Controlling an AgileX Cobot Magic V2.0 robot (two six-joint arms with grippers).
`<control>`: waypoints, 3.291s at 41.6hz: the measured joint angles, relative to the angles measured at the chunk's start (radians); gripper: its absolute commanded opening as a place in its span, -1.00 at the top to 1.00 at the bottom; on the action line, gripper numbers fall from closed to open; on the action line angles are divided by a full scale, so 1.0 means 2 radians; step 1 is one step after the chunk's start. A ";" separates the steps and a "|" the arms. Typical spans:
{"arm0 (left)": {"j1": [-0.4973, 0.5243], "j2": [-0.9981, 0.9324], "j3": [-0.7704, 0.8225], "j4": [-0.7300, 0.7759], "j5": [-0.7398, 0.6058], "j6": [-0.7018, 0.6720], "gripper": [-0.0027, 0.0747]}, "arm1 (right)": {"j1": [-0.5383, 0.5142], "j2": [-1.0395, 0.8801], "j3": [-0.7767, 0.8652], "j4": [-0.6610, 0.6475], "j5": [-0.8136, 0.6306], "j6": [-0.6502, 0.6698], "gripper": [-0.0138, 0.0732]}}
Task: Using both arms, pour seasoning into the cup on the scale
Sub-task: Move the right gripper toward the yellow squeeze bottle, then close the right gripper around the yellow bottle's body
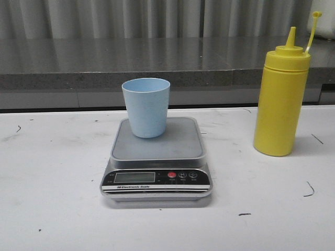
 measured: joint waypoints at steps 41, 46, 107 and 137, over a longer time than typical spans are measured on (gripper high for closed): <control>0.000 -0.074 0.037 0.000 0.000 -0.002 0.31 | 0.000 0.000 0.000 0.000 0.000 0.000 -0.53; 0.000 -0.074 0.037 0.000 0.000 -0.002 0.31 | 0.000 0.001 0.000 -0.001 0.000 0.000 -0.53; 0.000 -0.074 0.037 0.000 0.000 -0.002 0.31 | 0.109 0.525 0.070 0.044 -0.705 0.000 -0.82; 0.000 -0.074 0.037 0.000 0.000 -0.002 0.31 | 0.090 0.658 -0.042 0.060 -0.757 0.000 -0.27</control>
